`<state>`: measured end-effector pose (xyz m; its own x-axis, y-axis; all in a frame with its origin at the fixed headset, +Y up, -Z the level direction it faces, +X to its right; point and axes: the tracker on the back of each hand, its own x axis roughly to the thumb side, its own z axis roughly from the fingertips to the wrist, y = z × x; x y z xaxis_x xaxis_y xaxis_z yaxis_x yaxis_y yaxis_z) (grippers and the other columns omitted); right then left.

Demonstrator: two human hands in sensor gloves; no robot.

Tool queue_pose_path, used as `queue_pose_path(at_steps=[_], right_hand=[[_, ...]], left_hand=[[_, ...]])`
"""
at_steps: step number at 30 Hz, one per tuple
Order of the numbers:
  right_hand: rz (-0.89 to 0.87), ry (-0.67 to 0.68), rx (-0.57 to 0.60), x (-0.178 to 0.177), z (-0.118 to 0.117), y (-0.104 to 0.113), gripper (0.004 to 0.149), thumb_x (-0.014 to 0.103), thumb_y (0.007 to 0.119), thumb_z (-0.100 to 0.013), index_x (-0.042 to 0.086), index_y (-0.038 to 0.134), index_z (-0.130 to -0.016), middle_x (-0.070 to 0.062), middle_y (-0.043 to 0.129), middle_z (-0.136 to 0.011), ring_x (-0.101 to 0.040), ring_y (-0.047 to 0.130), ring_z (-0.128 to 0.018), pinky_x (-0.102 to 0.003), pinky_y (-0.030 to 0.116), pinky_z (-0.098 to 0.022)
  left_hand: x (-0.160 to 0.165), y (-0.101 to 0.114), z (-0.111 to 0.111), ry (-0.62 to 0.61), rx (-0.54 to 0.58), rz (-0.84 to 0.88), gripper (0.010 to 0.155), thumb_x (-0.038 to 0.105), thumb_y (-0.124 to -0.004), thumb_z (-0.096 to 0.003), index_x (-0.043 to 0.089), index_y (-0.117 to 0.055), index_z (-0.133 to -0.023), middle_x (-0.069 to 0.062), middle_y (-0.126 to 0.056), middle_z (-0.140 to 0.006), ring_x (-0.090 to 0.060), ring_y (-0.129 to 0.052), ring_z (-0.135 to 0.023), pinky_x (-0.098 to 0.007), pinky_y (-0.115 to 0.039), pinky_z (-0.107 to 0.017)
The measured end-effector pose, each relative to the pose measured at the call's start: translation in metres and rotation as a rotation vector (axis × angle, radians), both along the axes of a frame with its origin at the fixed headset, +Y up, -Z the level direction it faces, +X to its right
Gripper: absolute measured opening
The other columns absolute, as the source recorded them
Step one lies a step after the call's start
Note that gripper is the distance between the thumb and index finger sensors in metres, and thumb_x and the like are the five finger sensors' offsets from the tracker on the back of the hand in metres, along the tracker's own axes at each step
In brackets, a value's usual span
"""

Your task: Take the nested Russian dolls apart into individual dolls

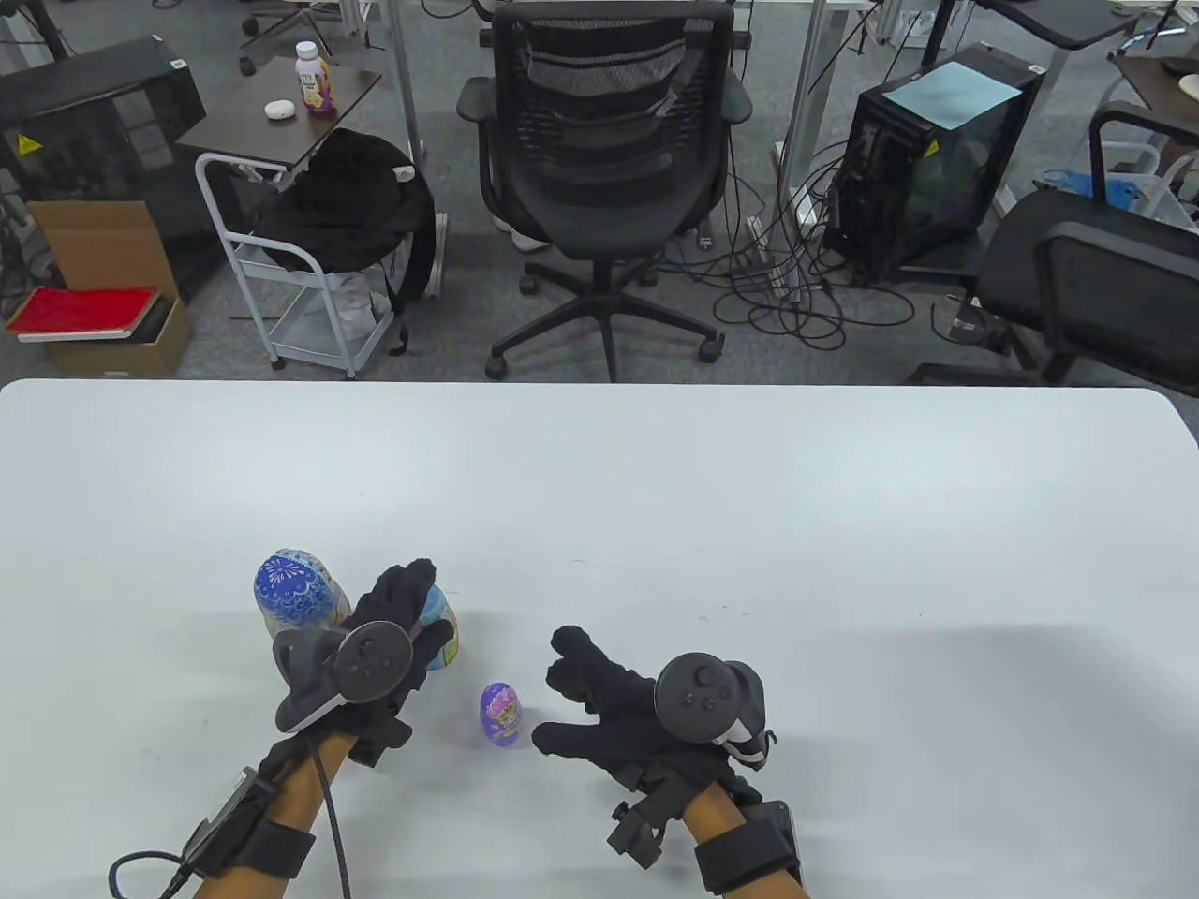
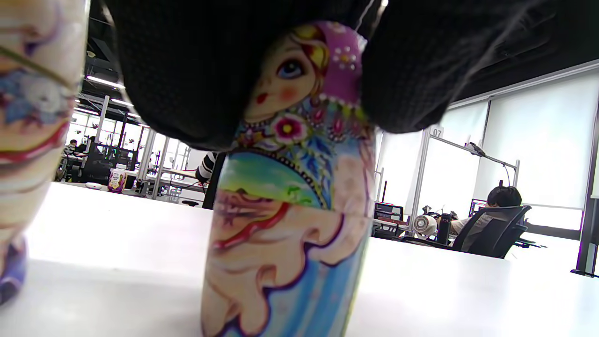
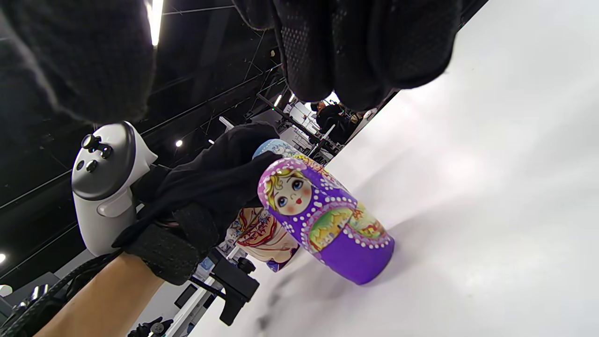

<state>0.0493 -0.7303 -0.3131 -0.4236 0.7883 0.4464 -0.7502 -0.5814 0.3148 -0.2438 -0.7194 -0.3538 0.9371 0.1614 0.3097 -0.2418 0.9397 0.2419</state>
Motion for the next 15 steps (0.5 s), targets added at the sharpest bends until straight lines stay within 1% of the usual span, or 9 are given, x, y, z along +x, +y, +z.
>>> queue_pose_path(at_steps=[1, 3, 5, 7, 9, 10, 12, 14, 15], right_hand=[[0.002, 0.001, 0.001, 0.0, 0.0, 0.0, 0.099, 0.056, 0.088, -0.04, 0.008, 0.04, -0.113, -0.028, 0.078, -0.096, -0.048, 0.083, -0.081, -0.053, 0.075, -0.059], [0.007, 0.002, 0.003, 0.0, 0.0, 0.0, 0.099, 0.056, 0.088, -0.04, 0.008, 0.04, -0.112, -0.028, 0.078, -0.096, -0.048, 0.084, -0.08, -0.053, 0.075, -0.059], [0.008, 0.0, 0.004, 0.0, 0.0, 0.0, 0.099, 0.056, 0.088, -0.04, 0.008, 0.04, -0.112, -0.028, 0.079, -0.096, -0.048, 0.084, -0.081, -0.053, 0.075, -0.059], [0.009, -0.003, 0.004, 0.0, 0.0, 0.0, 0.098, 0.056, 0.088, -0.04, 0.008, 0.041, -0.112, -0.028, 0.079, -0.096, -0.048, 0.084, -0.081, -0.053, 0.075, -0.059], [0.019, -0.006, 0.005, -0.001, 0.0, -0.001, 0.098, 0.055, 0.088, -0.04, 0.008, 0.041, -0.112, -0.028, 0.079, -0.096, -0.048, 0.084, -0.08, -0.053, 0.075, -0.058], [0.024, -0.006, 0.005, -0.001, 0.0, -0.001, 0.098, 0.055, 0.088, -0.04, 0.008, 0.042, -0.112, -0.028, 0.079, -0.096, -0.048, 0.084, -0.08, -0.053, 0.075, -0.058], [0.028, -0.006, 0.003, -0.002, 0.0, -0.002, 0.097, 0.055, 0.088, -0.04, 0.008, 0.042, -0.112, -0.028, 0.079, -0.096, -0.048, 0.084, -0.08, -0.053, 0.075, -0.058], [0.031, -0.01, 0.007, -0.002, 0.0, -0.001, 0.097, 0.055, 0.088, -0.041, 0.007, 0.042, -0.112, -0.028, 0.079, -0.096, -0.048, 0.084, -0.08, -0.053, 0.075, -0.058], [0.032, -0.012, 0.009, -0.001, 0.0, -0.001, 0.097, 0.055, 0.088, -0.041, 0.008, 0.042, -0.112, -0.028, 0.079, -0.096, -0.048, 0.084, -0.08, -0.053, 0.075, -0.058]], left_hand=[[-0.001, 0.0, 0.0, -0.008, -0.007, -0.001, 0.074, 0.048, -0.081, -0.0549, 0.01, -0.053, -0.111, -0.029, -0.073, -0.102, -0.043, -0.093, -0.079, -0.044, -0.087, -0.057], [-0.002, 0.006, 0.004, -0.008, -0.002, 0.01, 0.082, 0.054, -0.079, -0.054, 0.009, -0.047, -0.113, -0.034, -0.062, -0.107, -0.05, -0.083, -0.085, -0.05, -0.081, -0.061], [-0.003, 0.017, 0.012, -0.028, 0.061, 0.047, 0.082, 0.056, -0.079, -0.0541, 0.008, -0.046, -0.113, -0.035, -0.058, -0.108, -0.053, -0.079, -0.087, -0.052, -0.078, -0.062], [-0.001, 0.03, 0.024, -0.064, 0.127, 0.062, 0.081, 0.056, -0.078, -0.0542, 0.009, -0.049, -0.113, -0.032, -0.062, -0.108, -0.051, -0.08, -0.087, -0.051, -0.078, -0.062], [0.007, 0.039, 0.039, -0.134, 0.175, 0.065, 0.076, 0.057, -0.079, -0.0538, 0.012, -0.056, -0.111, -0.026, -0.071, -0.105, -0.046, -0.085, -0.085, -0.049, -0.08, -0.06], [0.014, 0.04, 0.046, -0.193, 0.169, 0.06, 0.074, 0.057, -0.079, -0.0533, 0.013, -0.059, -0.11, -0.024, -0.074, -0.104, -0.043, -0.088, -0.083, -0.047, -0.082, -0.06], [0.028, 0.033, 0.054, -0.285, 0.08, 0.029, 0.072, 0.059, -0.079, -0.0522, 0.016, -0.064, -0.108, -0.02, -0.08, -0.102, -0.04, -0.092, -0.08, -0.045, -0.084, -0.058], [0.041, 0.021, 0.055, -0.336, -0.02, -0.012, 0.074, 0.061, -0.078, -0.051, 0.017, -0.064, -0.108, -0.02, -0.081, -0.101, -0.04, -0.093, -0.079, -0.045, -0.085, -0.057], [0.046, 0.016, 0.055, -0.355, -0.051, -0.029, 0.075, 0.062, -0.078, -0.0501, 0.017, -0.064, -0.108, -0.019, -0.083, -0.1, -0.039, -0.094, -0.078, -0.045, -0.085, -0.056]])
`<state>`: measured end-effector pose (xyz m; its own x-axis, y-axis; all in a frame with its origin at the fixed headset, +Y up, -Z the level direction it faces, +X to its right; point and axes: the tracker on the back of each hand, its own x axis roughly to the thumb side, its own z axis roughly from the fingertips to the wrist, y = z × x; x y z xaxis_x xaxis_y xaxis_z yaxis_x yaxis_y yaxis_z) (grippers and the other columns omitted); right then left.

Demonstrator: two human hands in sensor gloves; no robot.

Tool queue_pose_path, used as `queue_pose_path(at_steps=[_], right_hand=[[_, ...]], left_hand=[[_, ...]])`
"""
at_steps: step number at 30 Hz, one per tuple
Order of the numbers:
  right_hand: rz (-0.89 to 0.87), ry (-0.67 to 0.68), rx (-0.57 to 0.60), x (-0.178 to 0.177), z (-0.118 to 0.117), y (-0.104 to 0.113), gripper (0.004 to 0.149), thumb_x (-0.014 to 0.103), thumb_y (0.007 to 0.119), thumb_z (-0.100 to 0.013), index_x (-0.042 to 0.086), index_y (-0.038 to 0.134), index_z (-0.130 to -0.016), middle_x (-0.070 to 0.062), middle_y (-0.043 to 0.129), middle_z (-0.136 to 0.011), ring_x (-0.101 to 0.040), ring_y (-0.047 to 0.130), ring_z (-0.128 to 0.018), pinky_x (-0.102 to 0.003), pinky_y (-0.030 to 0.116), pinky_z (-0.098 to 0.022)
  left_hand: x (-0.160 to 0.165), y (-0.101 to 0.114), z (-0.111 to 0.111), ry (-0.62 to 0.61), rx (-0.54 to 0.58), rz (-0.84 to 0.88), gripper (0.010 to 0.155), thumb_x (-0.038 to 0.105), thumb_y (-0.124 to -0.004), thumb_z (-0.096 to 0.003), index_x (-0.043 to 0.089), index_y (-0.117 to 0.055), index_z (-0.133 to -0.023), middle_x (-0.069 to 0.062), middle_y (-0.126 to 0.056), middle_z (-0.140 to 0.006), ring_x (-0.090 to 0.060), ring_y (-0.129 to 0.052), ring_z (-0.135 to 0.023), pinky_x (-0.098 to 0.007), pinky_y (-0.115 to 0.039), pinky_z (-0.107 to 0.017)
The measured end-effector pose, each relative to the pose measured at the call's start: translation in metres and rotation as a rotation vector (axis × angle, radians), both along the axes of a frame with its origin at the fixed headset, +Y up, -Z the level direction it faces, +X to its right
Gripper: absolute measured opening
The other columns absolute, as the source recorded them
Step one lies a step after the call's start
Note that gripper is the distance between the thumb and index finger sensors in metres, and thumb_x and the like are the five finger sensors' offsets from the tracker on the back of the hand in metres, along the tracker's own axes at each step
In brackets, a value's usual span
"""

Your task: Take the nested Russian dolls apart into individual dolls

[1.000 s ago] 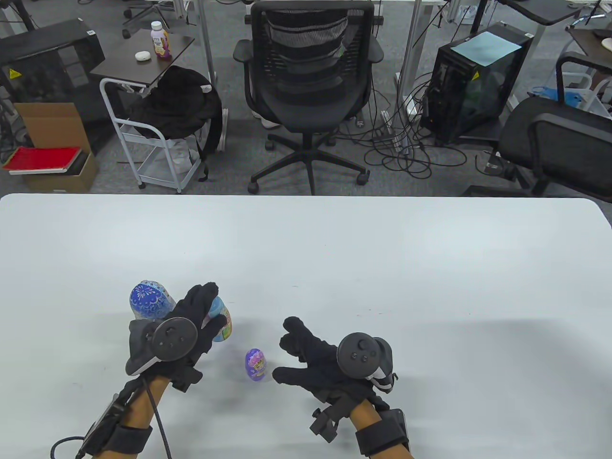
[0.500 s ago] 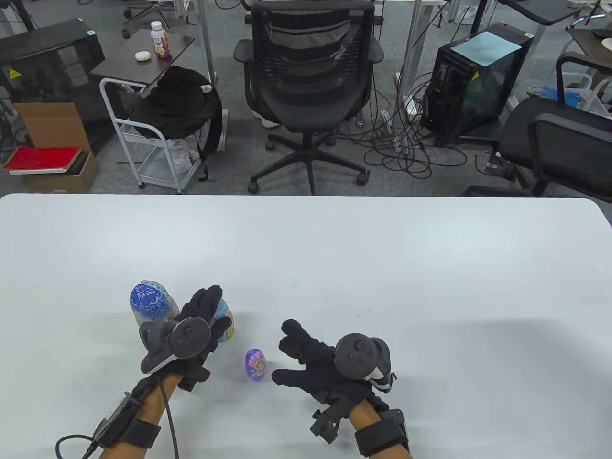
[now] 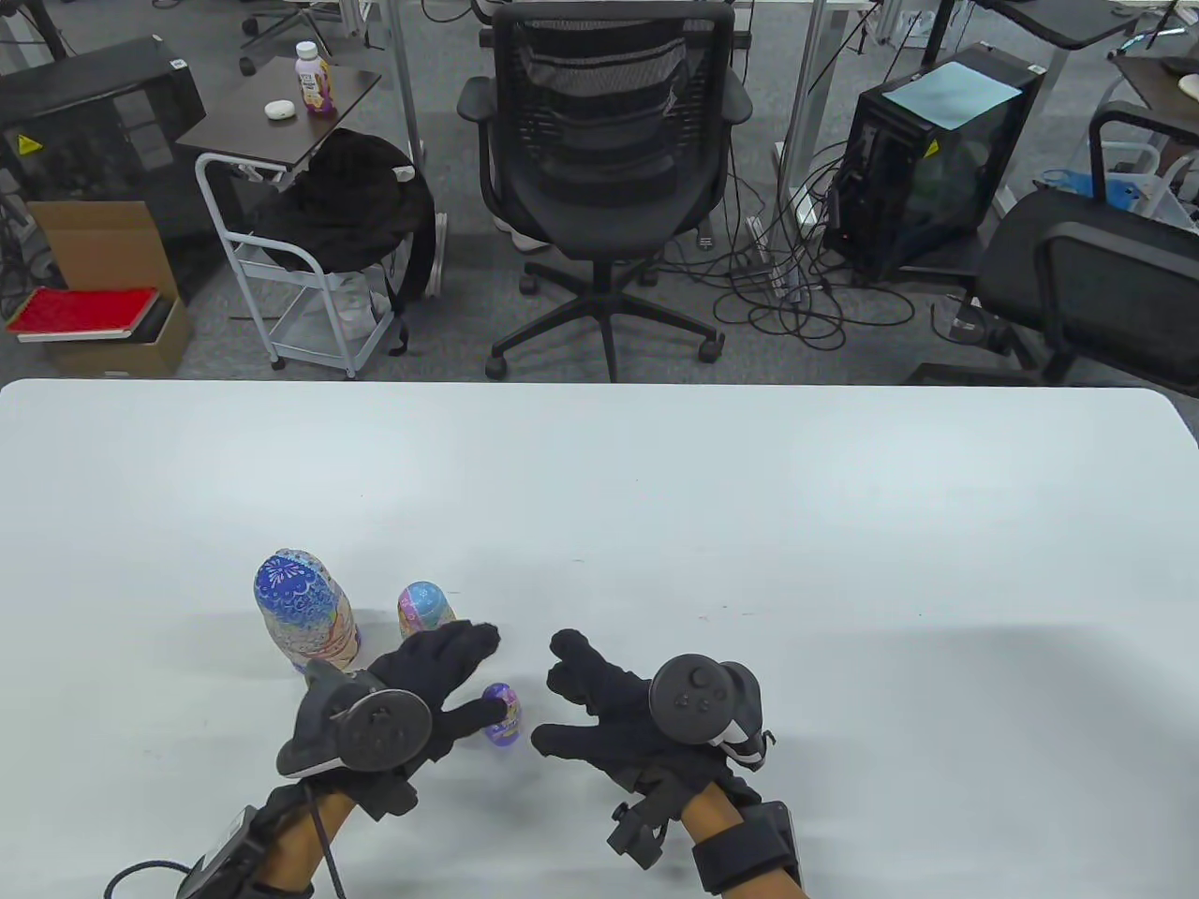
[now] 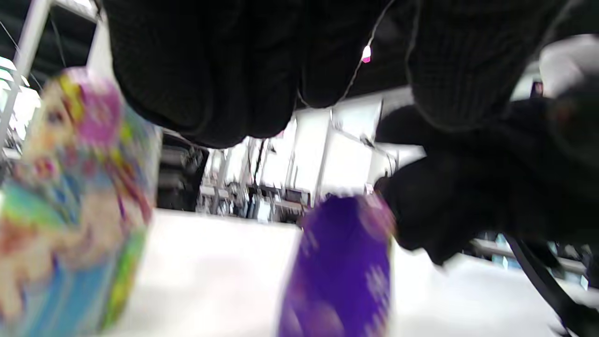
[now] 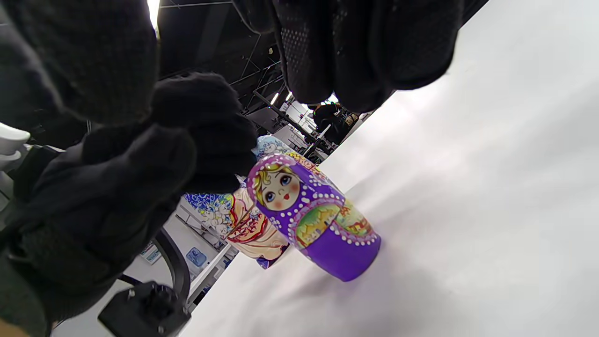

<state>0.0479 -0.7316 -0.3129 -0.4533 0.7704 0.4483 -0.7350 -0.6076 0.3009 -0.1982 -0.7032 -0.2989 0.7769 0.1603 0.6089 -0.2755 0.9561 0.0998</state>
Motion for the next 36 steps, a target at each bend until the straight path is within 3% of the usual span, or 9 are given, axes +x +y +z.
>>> queue_pose_path(at_steps=[6, 10, 13, 19, 23, 29, 36], right_hand=[[0.0, -0.015, -0.001, 0.002, -0.001, 0.0, 0.096, 0.054, 0.088, -0.041, 0.007, 0.044, -0.112, -0.028, 0.08, -0.095, -0.048, 0.084, -0.08, -0.053, 0.075, -0.058], [0.012, -0.011, -0.005, 0.0, -0.001, -0.001, 0.096, 0.054, 0.089, -0.041, 0.007, 0.044, -0.112, -0.028, 0.08, -0.095, -0.048, 0.084, -0.08, -0.053, 0.075, -0.058], [0.036, -0.014, -0.012, -0.001, -0.001, -0.002, 0.096, 0.054, 0.089, -0.041, 0.007, 0.044, -0.111, -0.028, 0.08, -0.095, -0.049, 0.084, -0.079, -0.053, 0.076, -0.058], [0.097, 0.006, -0.02, -0.01, 0.002, -0.004, 0.094, 0.053, 0.089, -0.041, 0.006, 0.047, -0.111, -0.028, 0.081, -0.094, -0.049, 0.085, -0.079, -0.053, 0.076, -0.057], [0.097, 0.067, -0.053, -0.021, 0.005, -0.008, 0.092, 0.051, 0.09, -0.041, 0.006, 0.049, -0.11, -0.027, 0.082, -0.093, -0.047, 0.086, -0.078, -0.053, 0.076, -0.057], [0.087, 0.109, -0.008, -0.027, 0.009, -0.006, 0.08, 0.047, 0.092, -0.04, 0.004, 0.064, -0.102, -0.018, 0.095, -0.08, -0.038, 0.097, -0.067, -0.047, 0.083, -0.05], [0.045, 0.184, -0.062, -0.028, 0.008, -0.005, 0.078, 0.044, 0.093, -0.041, 0.002, 0.065, -0.1, -0.018, 0.095, -0.08, -0.037, 0.097, -0.067, -0.046, 0.084, -0.051]], left_hand=[[0.019, -0.021, -0.006, -0.011, -0.025, -0.143, 0.065, 0.052, -0.082, -0.0516, 0.017, -0.068, -0.104, -0.016, -0.088, -0.095, -0.035, -0.099, -0.073, -0.042, -0.088, -0.053], [0.018, -0.022, -0.009, -0.019, -0.02, -0.09, 0.062, 0.049, -0.085, -0.0506, 0.016, -0.071, -0.101, -0.016, -0.091, -0.09, -0.033, -0.102, -0.068, -0.039, -0.091, -0.05], [0.01, -0.013, -0.009, -0.017, -0.039, -0.025, 0.061, 0.049, -0.084, -0.0509, 0.016, -0.071, -0.101, -0.016, -0.092, -0.09, -0.032, -0.103, -0.067, -0.037, -0.092, -0.05], [-0.01, 0.012, -0.001, -0.056, -0.054, 0.289, 0.061, 0.048, -0.084, -0.0516, 0.015, -0.071, -0.101, -0.017, -0.092, -0.089, -0.031, -0.104, -0.065, -0.036, -0.092, -0.048], [-0.011, 0.014, 0.005, -0.118, -0.096, 0.42, 0.061, 0.047, -0.084, -0.0519, 0.014, -0.071, -0.102, -0.018, -0.092, -0.089, -0.031, -0.104, -0.064, -0.036, -0.093, -0.048], [-0.007, 0.015, 0.007, -0.19, -0.147, 0.445, 0.06, 0.045, -0.084, -0.0517, 0.013, -0.071, -0.101, -0.018, -0.09, -0.091, -0.033, -0.104, -0.066, -0.037, -0.093, -0.049], [-0.007, 0.024, 0.011, -0.234, -0.144, 0.413, 0.06, 0.042, -0.084, -0.0513, 0.011, -0.072, -0.1, -0.02, -0.09, -0.092, -0.035, -0.103, -0.066, -0.038, -0.093, -0.05]])
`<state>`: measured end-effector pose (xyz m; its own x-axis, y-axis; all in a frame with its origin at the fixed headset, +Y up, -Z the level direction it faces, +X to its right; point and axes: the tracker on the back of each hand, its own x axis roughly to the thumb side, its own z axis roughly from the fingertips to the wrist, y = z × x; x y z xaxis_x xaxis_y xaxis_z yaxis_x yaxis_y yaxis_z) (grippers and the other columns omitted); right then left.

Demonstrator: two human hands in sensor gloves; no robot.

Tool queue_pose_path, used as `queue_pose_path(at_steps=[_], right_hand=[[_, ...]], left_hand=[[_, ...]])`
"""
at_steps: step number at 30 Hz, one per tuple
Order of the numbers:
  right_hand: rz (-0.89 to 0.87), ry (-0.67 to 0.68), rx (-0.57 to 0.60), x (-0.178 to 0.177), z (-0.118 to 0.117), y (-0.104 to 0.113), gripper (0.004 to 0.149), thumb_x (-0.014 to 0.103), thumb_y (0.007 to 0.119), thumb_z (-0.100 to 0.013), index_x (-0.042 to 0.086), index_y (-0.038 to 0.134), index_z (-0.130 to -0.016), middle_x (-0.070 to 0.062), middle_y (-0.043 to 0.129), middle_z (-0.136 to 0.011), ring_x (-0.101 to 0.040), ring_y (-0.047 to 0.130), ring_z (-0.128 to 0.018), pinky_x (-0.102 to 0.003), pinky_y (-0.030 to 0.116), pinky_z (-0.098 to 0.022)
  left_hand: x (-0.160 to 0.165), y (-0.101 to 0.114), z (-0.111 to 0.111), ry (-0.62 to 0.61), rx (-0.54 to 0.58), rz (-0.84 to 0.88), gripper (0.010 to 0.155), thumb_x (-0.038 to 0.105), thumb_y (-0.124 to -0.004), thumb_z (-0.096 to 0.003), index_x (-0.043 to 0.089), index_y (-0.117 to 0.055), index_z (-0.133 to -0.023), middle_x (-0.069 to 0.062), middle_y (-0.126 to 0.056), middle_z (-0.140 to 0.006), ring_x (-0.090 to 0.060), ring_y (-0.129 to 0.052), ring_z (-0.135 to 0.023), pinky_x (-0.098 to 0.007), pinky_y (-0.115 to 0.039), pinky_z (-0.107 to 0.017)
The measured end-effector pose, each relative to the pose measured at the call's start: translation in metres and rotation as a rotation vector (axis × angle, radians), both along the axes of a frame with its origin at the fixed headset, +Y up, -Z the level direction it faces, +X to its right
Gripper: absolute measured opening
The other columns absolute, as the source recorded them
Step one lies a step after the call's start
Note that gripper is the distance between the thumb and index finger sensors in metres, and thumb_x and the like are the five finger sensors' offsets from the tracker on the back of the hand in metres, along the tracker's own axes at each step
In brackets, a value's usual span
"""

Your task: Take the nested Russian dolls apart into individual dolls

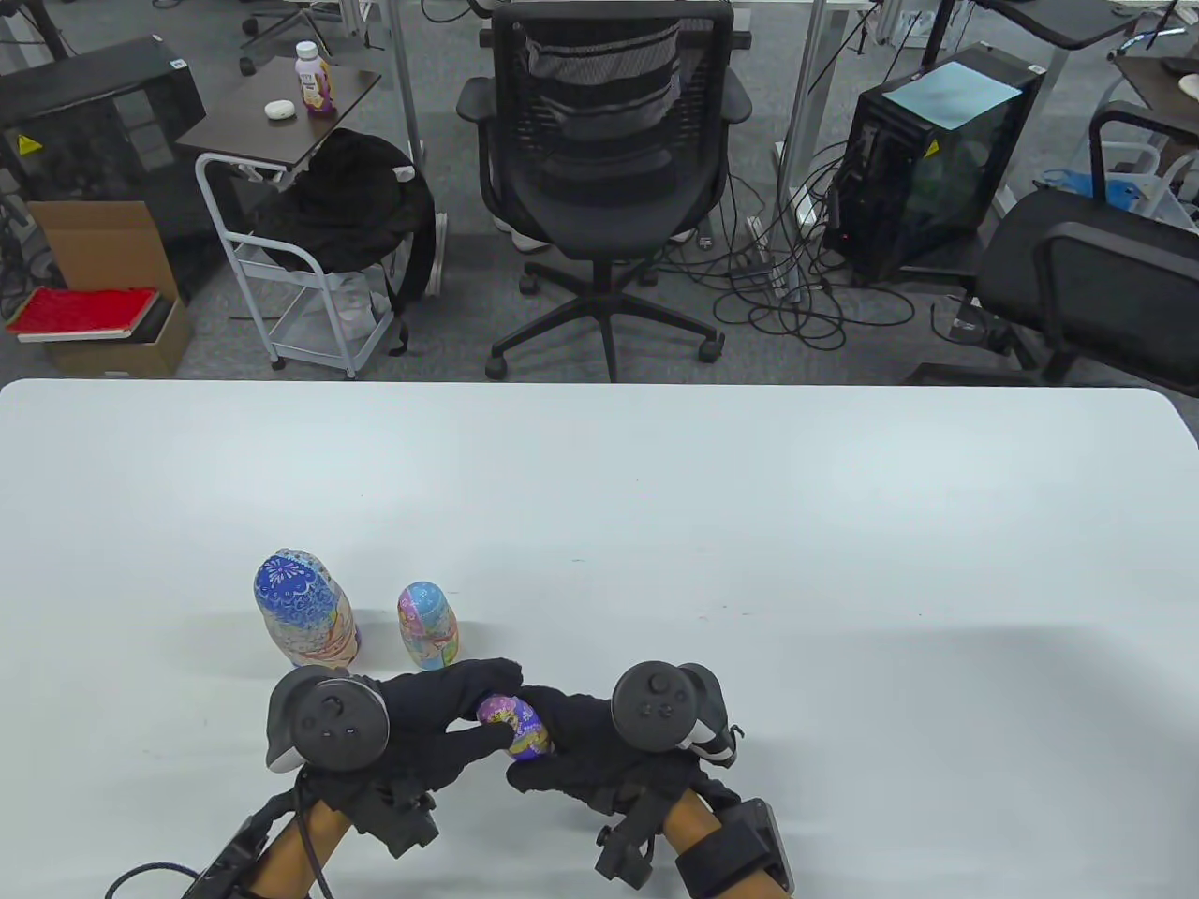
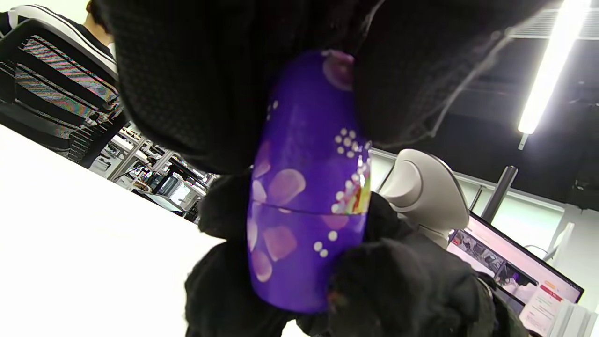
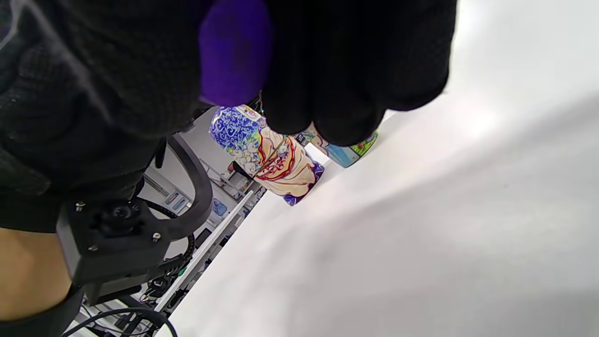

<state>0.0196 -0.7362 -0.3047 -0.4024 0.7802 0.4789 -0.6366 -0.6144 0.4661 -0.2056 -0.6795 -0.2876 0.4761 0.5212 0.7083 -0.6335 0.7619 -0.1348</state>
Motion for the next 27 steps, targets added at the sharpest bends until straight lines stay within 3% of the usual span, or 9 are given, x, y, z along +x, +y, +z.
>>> queue_pose_path(at_steps=[5, 15, 20, 24, 27], right_hand=[[-0.012, 0.054, -0.042, 0.001, -0.001, -0.001, 0.078, 0.043, 0.092, -0.041, 0.001, 0.065, -0.101, -0.019, 0.095, -0.08, -0.038, 0.097, -0.068, -0.047, 0.084, -0.052], [0.004, -0.031, -0.007, 0.009, -0.006, -0.004, 0.078, 0.042, 0.093, -0.04, 0.003, 0.064, -0.101, -0.02, 0.094, -0.083, -0.039, 0.095, -0.07, -0.048, 0.083, -0.053], [-0.019, -0.078, 0.017, 0.014, -0.007, -0.004, 0.078, 0.041, 0.093, -0.041, 0.005, 0.062, -0.103, -0.02, 0.092, -0.085, -0.039, 0.094, -0.072, -0.048, 0.082, -0.054], [-0.019, -0.089, 0.027, 0.016, -0.008, -0.003, 0.078, 0.042, 0.093, -0.041, 0.005, 0.062, -0.103, -0.02, 0.092, -0.085, -0.04, 0.094, -0.072, -0.048, 0.082, -0.054], [-0.013, -0.091, 0.039, 0.017, -0.007, -0.003, 0.078, 0.042, 0.093, -0.04, 0.005, 0.062, -0.103, -0.02, 0.092, -0.085, -0.04, 0.094, -0.072, -0.048, 0.082, -0.054]], left_hand=[[-0.001, 0.004, 0.002, -0.036, -0.007, 0.021, 0.059, 0.039, -0.084, -0.0513, 0.01, -0.071, -0.101, -0.021, -0.088, -0.094, -0.037, -0.102, -0.069, -0.04, -0.092, -0.052], [-0.038, 0.015, 0.006, 0.088, 0.055, 0.184, 0.059, 0.042, -0.084, -0.0526, 0.015, -0.068, -0.103, -0.018, -0.085, -0.097, -0.036, -0.098, -0.075, -0.041, -0.088, -0.055], [-0.052, 0.011, 0.006, 0.25, 0.103, -0.074, 0.059, 0.043, -0.087, -0.0516, 0.017, -0.07, -0.102, -0.018, -0.088, -0.095, -0.034, -0.101, -0.071, -0.039, -0.09, -0.052], [-0.041, -0.017, -0.007, 0.257, 0.057, -0.353, 0.06, 0.046, -0.089, -0.0495, 0.018, -0.073, -0.099, -0.016, -0.091, -0.09, -0.031, -0.104, -0.065, -0.036, -0.093, -0.048], [-0.035, -0.034, -0.013, 0.239, 0.005, -0.429, 0.06, 0.047, -0.09, -0.0489, 0.017, -0.074, -0.099, -0.017, -0.092, -0.089, -0.03, -0.105, -0.064, -0.036, -0.093, -0.047]])
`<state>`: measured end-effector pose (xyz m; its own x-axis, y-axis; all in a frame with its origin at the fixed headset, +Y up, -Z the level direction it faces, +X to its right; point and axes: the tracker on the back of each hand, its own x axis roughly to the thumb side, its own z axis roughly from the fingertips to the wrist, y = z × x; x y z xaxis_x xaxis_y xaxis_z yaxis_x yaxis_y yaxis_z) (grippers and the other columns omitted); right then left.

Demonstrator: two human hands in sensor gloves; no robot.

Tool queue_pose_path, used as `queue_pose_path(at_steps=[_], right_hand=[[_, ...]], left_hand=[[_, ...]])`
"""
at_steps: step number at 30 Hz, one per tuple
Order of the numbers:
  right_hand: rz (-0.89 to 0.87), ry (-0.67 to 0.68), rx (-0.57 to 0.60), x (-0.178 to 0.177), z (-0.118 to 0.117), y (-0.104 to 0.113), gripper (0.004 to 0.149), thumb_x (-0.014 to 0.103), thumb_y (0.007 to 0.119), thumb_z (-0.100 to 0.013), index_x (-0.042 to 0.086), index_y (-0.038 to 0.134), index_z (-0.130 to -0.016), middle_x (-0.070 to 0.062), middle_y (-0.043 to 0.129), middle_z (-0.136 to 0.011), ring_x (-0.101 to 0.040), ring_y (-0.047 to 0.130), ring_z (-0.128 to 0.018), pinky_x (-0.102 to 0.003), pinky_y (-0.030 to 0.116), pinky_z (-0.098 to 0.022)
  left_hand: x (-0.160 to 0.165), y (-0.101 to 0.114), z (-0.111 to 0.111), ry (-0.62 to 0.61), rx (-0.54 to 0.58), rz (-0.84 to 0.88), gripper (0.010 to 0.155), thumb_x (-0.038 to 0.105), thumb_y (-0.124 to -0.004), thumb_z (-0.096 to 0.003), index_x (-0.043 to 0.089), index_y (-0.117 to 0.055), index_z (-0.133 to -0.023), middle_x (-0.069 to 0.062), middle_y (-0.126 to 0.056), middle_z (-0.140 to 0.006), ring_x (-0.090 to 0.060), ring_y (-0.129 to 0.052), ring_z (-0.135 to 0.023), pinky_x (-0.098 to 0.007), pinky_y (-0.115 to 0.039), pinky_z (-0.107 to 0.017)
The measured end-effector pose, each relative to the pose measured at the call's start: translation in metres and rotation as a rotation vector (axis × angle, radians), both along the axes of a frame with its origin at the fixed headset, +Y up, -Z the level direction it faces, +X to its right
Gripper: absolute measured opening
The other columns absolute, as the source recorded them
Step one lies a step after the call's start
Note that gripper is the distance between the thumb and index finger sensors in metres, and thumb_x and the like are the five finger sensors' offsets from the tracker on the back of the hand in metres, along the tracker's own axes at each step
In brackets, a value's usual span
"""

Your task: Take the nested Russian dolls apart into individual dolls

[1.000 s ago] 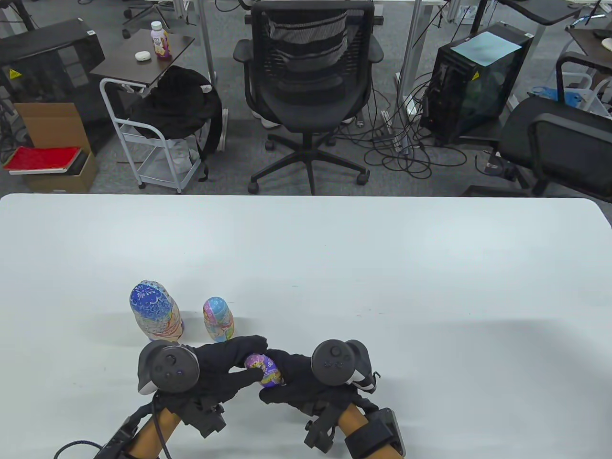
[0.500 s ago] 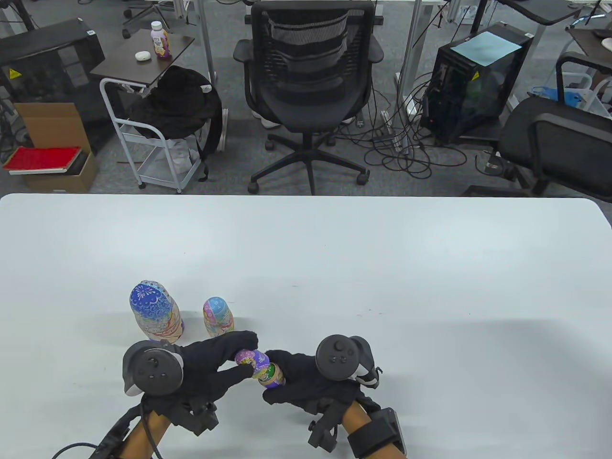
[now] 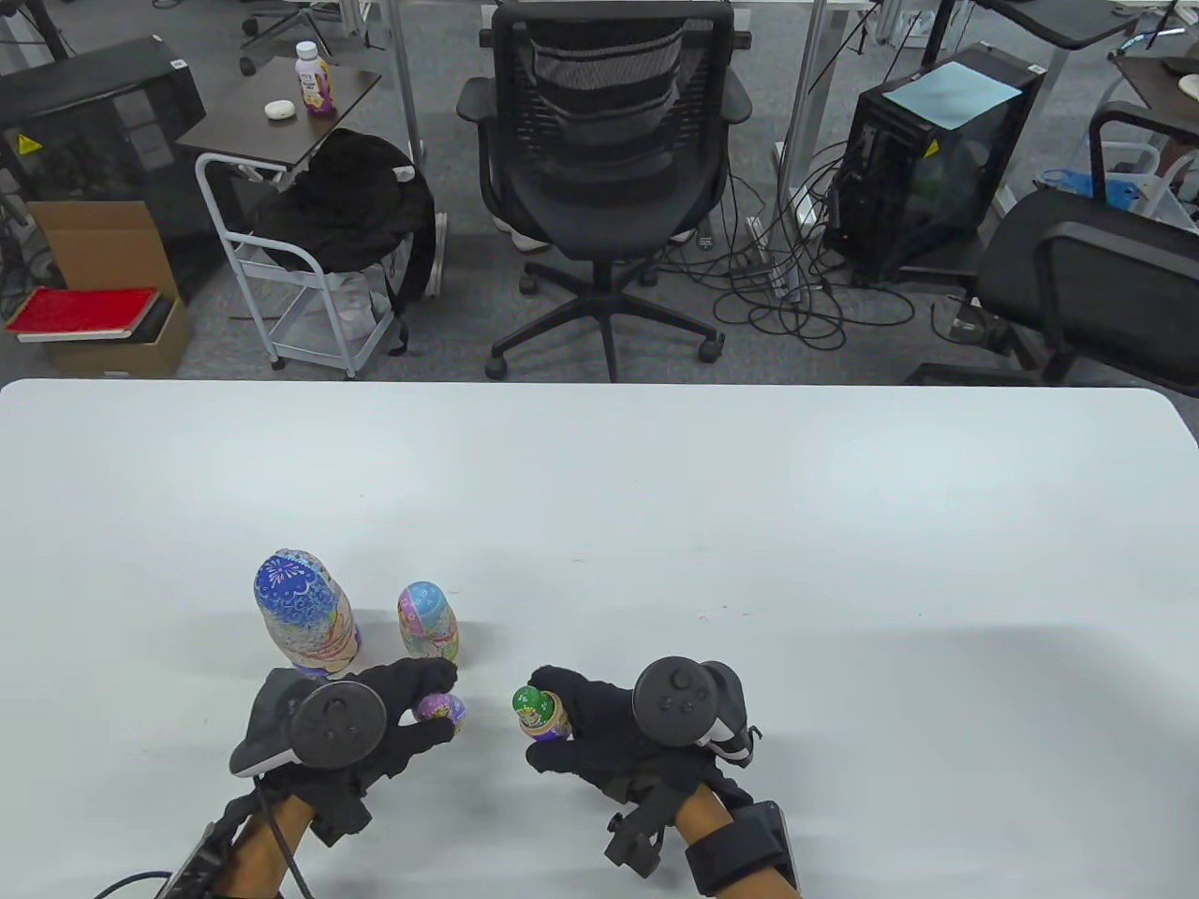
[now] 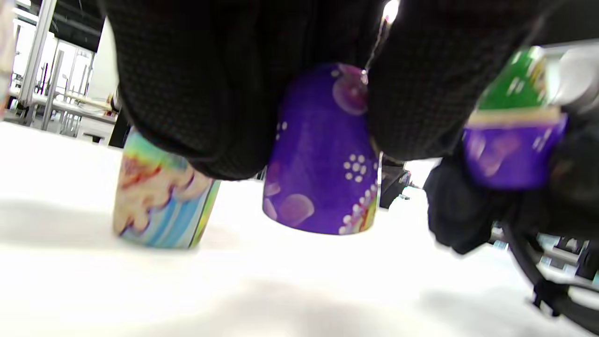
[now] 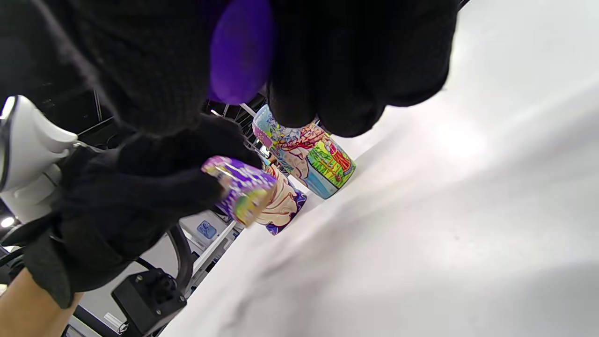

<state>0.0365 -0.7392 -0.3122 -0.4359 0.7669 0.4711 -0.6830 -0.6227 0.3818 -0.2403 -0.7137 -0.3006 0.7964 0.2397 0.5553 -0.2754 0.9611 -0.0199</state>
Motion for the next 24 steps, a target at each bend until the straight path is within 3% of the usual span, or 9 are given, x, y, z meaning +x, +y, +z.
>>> queue_pose_path(at_steps=[6, 17, 21, 24], right_hand=[[0.008, 0.01, 0.006, 0.0, 0.0, 0.0, 0.078, 0.042, 0.093, -0.04, 0.005, 0.062, -0.102, -0.02, 0.092, -0.085, -0.04, 0.094, -0.072, -0.049, 0.082, -0.054], [-0.001, -0.006, 0.013, 0.003, -0.001, 0.001, 0.078, 0.042, 0.093, -0.04, 0.005, 0.062, -0.102, -0.02, 0.092, -0.085, -0.04, 0.094, -0.073, -0.049, 0.082, -0.054], [0.019, -0.01, 0.027, 0.004, -0.001, 0.001, 0.078, 0.042, 0.093, -0.04, 0.005, 0.063, -0.102, -0.02, 0.092, -0.085, -0.04, 0.094, -0.072, -0.049, 0.082, -0.054], [0.035, -0.013, 0.028, 0.005, -0.002, 0.0, 0.078, 0.042, 0.093, -0.04, 0.005, 0.063, -0.102, -0.02, 0.092, -0.085, -0.04, 0.094, -0.072, -0.049, 0.082, -0.054]], left_hand=[[0.009, -0.016, -0.006, 0.005, 0.004, -0.161, 0.06, 0.046, -0.09, -0.0485, 0.018, -0.073, -0.098, -0.016, -0.091, -0.09, -0.03, -0.104, -0.066, -0.036, -0.093, -0.048], [0.013, -0.028, -0.008, -0.015, -0.041, -0.213, 0.06, 0.046, -0.089, -0.049, 0.018, -0.072, -0.099, -0.017, -0.09, -0.092, -0.032, -0.103, -0.068, -0.038, -0.092, -0.05], [0.014, -0.018, -0.005, -0.013, -0.007, -0.199, 0.068, 0.053, -0.086, -0.0484, 0.017, -0.068, -0.104, -0.018, -0.086, -0.096, -0.036, -0.098, -0.075, -0.042, -0.089, -0.054], [0.015, 0.004, 0.006, -0.045, 0.132, 0.005, 0.067, 0.056, -0.08, -0.05, 0.018, -0.068, -0.104, -0.018, -0.086, -0.096, -0.038, -0.097, -0.076, -0.044, -0.087, -0.055]])
